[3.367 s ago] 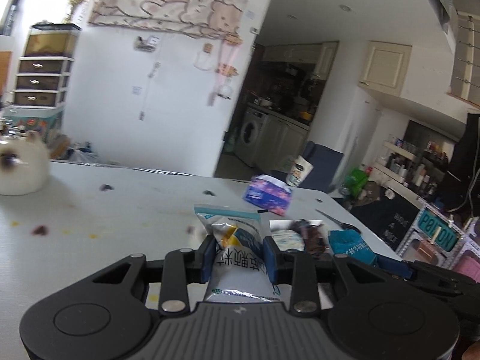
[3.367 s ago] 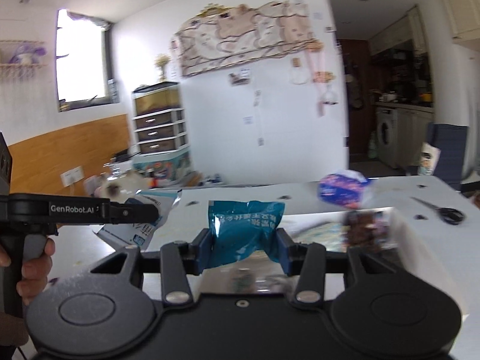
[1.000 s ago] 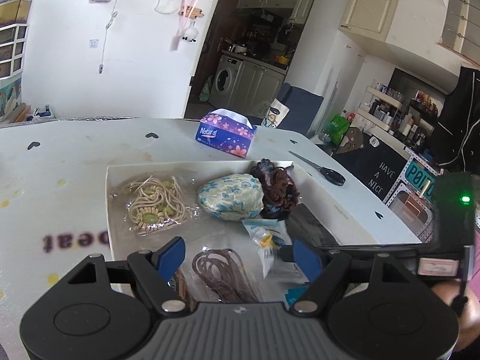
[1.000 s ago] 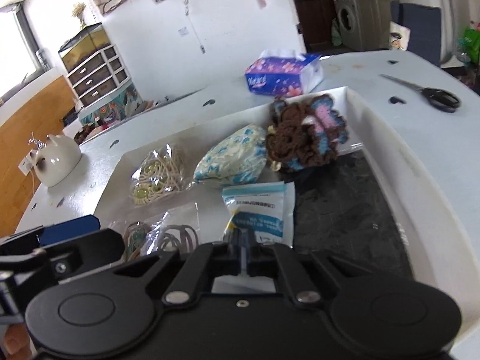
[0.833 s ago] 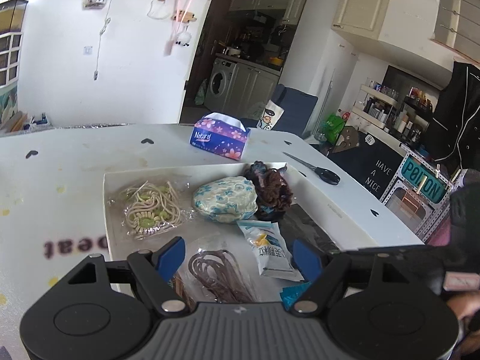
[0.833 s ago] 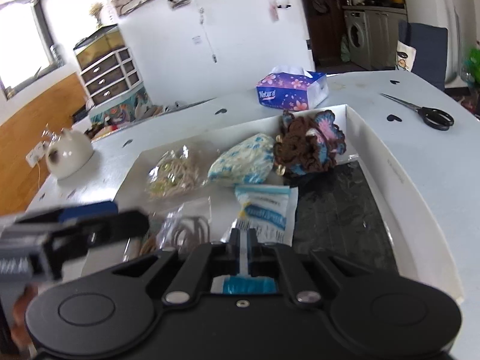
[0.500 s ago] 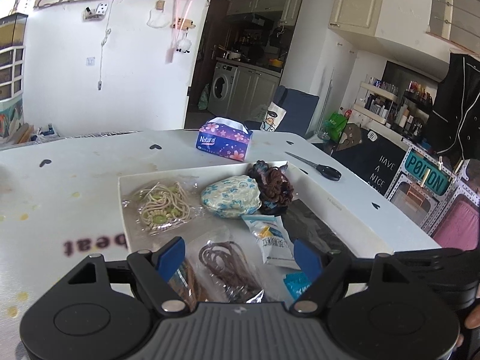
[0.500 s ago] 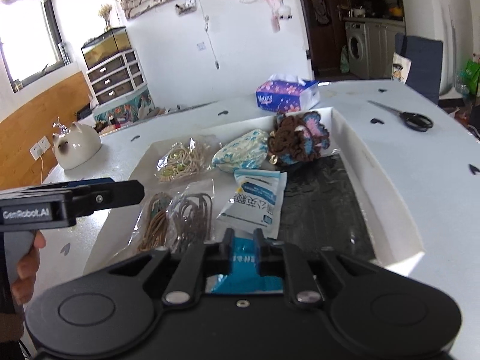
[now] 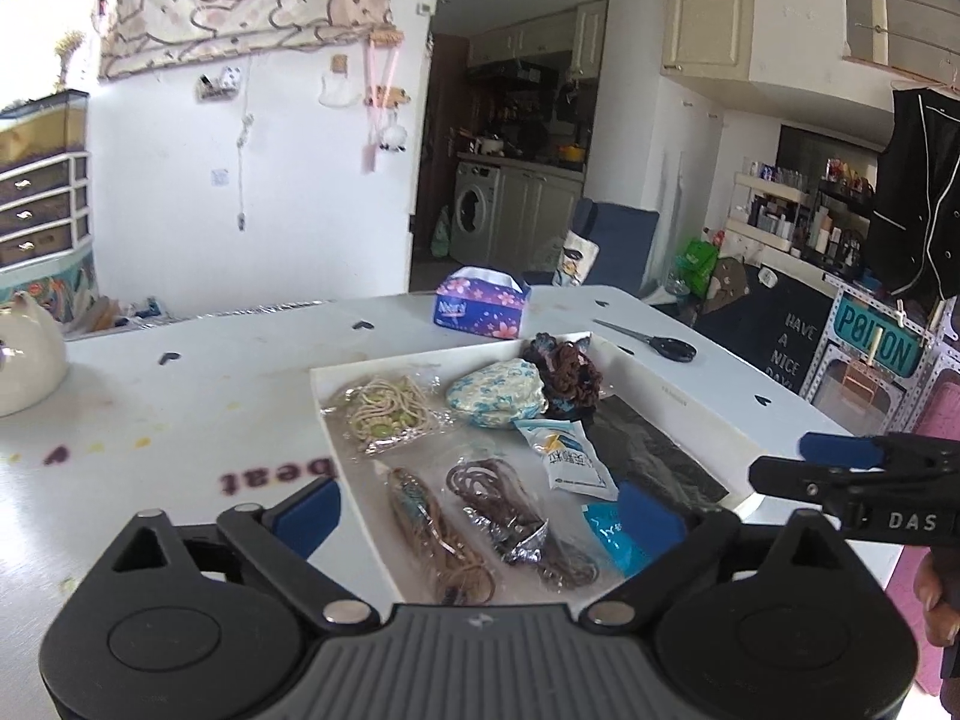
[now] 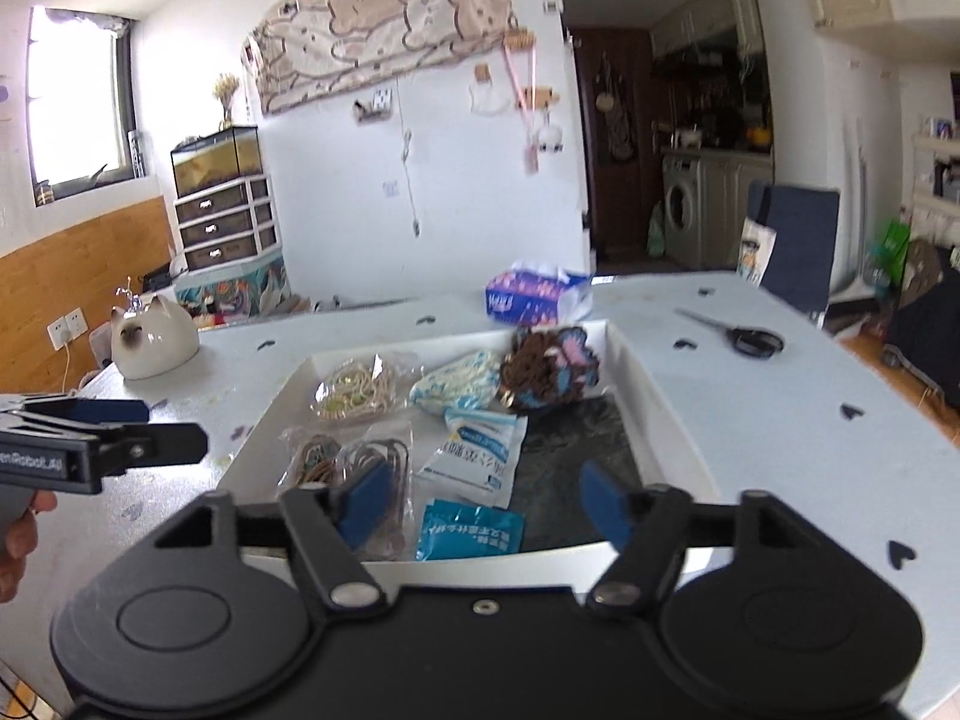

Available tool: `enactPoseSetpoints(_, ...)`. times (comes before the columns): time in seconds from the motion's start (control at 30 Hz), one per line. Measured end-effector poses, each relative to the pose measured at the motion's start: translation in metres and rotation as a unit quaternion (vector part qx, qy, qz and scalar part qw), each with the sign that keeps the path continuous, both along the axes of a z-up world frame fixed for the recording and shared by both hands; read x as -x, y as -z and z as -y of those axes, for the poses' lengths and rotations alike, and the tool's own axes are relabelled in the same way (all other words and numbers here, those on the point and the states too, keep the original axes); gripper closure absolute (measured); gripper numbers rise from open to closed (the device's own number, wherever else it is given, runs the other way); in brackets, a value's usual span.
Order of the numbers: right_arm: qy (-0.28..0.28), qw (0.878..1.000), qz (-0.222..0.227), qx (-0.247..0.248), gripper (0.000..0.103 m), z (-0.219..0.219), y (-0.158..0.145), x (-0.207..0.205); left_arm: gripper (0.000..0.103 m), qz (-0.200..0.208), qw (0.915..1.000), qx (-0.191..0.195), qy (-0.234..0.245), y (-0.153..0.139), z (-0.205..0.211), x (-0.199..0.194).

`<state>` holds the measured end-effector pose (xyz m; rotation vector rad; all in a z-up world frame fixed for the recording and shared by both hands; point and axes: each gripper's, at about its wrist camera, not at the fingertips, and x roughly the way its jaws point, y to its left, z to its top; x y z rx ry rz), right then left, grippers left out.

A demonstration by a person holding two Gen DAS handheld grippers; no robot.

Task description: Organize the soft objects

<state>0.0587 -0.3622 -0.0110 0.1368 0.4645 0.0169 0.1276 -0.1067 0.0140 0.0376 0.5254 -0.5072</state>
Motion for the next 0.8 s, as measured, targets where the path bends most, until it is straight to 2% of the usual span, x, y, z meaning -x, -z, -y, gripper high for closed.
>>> enactPoseSetpoints(0.2, -0.001, 0.999, 0.03, 0.017, 0.007, -0.003, 0.0, 0.024, 0.0, 0.025, 0.9993, 0.014, -0.023, 0.003, -0.01, 0.029)
enactPoseSetpoints(0.37, 0.017, 0.998, 0.05, 0.018, 0.004, -0.001, 0.003, 0.043, 0.0, 0.03, 0.9982, 0.02, -0.048, 0.009, -0.013, 0.05)
enactPoseSetpoints(0.53, 0.022, 0.998, 0.063, 0.018, 0.001, 0.002, 0.007, 0.059, 0.0, 0.05, 0.9958, 0.006, -0.077, 0.015, -0.01, 0.071)
enactPoseSetpoints(0.8, 0.02, 0.996, 0.079, 0.035, 0.0, -0.006, 0.011, 0.081, 0.0, 0.056, 0.9938, 0.0, -0.096, 0.024, -0.012, 0.091)
